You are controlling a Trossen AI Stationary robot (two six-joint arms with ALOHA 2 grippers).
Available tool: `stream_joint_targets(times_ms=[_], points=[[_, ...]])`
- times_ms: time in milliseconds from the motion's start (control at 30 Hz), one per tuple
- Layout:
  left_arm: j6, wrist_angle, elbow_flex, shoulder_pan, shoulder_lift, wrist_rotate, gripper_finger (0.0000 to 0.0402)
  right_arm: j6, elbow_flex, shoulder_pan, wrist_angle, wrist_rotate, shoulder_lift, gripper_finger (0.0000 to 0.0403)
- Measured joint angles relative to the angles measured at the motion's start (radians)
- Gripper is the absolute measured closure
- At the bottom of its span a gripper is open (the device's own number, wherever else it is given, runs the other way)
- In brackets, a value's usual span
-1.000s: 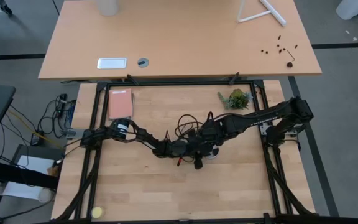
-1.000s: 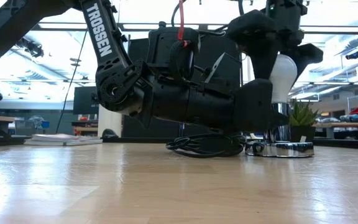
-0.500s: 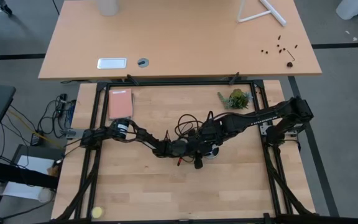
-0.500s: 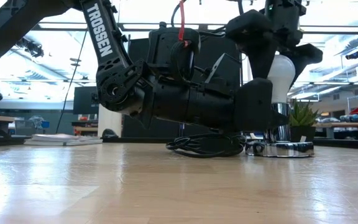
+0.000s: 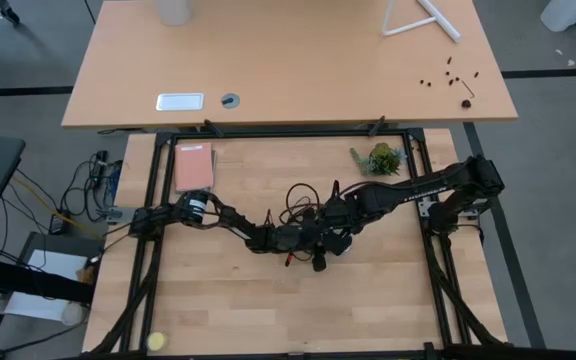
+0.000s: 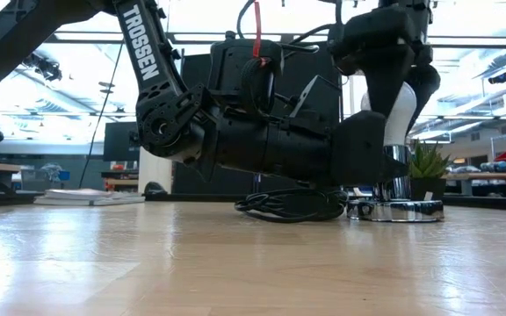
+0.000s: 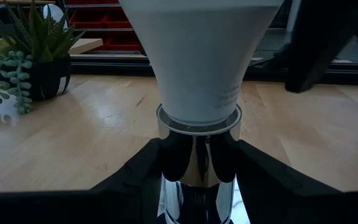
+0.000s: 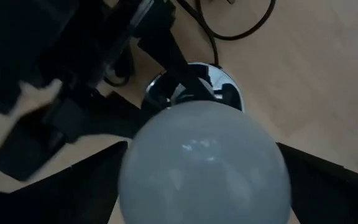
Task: Screw lightbulb
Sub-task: Insert the lightbulb into the lamp
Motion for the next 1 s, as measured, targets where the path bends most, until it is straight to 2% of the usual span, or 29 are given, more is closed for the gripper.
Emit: stream_joint_targets(times_ms=[100, 600, 1000], points=[[0.000, 0.000, 0.000, 0.000, 0.000, 0.001, 0.0228, -0.114, 0.000, -0.002, -0.015, 0.005, 0.000, 0.0011], [0.003, -0.005, 0.000, 0.000, -0.001, 0.002, 0.0228, -0.963, 0.000, -0.001, -0.005, 0.007, 0.000, 0.0011], [0.003, -0.006, 0.000, 0.000, -0.001, 0.002, 0.0228, -1.380, 0.000, -0.001, 0.040, 0.007, 0.000, 0.0014]])
